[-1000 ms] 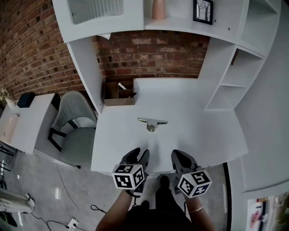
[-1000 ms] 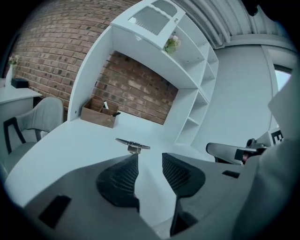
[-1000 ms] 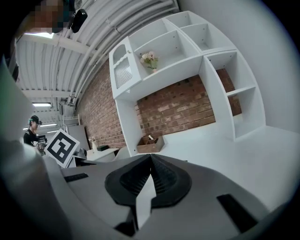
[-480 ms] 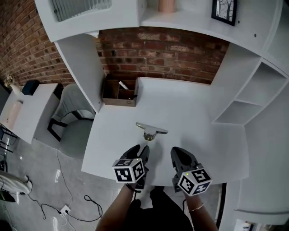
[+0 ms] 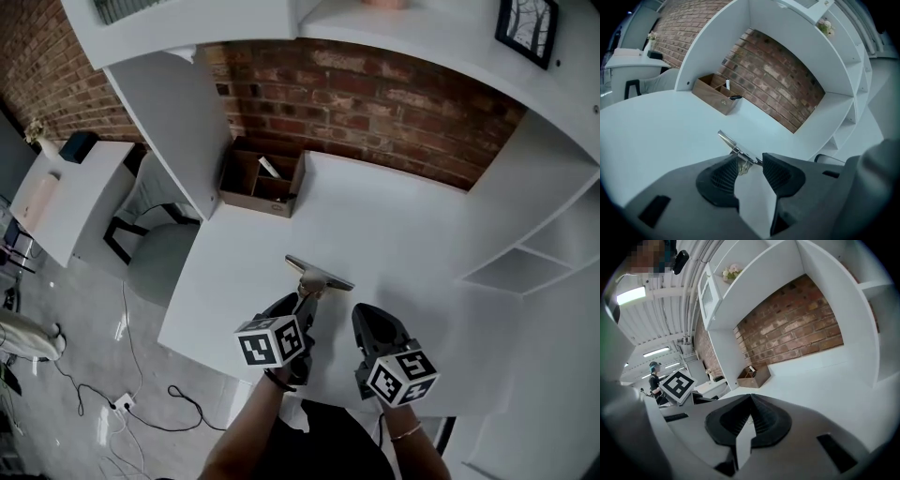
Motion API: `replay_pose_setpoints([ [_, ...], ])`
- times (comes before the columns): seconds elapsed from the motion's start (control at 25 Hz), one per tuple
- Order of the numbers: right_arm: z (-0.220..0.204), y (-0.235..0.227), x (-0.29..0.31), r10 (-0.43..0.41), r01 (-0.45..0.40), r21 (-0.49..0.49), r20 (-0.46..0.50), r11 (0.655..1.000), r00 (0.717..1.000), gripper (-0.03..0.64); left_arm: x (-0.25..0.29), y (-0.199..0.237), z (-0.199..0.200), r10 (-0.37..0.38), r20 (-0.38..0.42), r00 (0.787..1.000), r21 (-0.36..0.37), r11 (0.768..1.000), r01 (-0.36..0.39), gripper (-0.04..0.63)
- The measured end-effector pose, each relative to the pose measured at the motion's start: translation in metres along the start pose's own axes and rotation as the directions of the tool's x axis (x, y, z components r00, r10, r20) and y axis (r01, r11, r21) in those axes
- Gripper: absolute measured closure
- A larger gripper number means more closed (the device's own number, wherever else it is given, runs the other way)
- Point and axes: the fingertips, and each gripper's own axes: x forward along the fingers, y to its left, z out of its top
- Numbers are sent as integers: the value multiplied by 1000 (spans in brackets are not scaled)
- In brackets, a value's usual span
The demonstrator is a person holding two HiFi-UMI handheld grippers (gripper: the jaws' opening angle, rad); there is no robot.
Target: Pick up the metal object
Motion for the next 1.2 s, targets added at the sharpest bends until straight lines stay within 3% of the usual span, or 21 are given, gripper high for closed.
replay_pose_setpoints([
  [0.36, -3, -15, 23, 50, -50, 9, -54, 999, 997, 612, 34, 9, 1, 8, 4, 1000, -212, 977, -7, 449],
  [0.6, -10, -18, 30, 67, -65, 20, -86, 998, 994, 612, 45, 15, 5, -1, 16, 1000, -344, 939, 6, 477],
  [0.88, -10, -17, 35, 73, -71, 19, -93, 997, 993, 612, 49, 16, 8, -42, 44, 998, -480, 876, 58, 543],
  [1.0, -8, -17, 34, 71, -70, 13, -91, 997, 993, 612, 49, 10, 10, -81, 59, 995, -505, 857, 100, 568],
  [1.2, -3, -20, 30, 54, -54, 6, -77, 999, 996, 612, 46, -5, 19, -130, 70, 989, -451, 880, 148, 581],
])
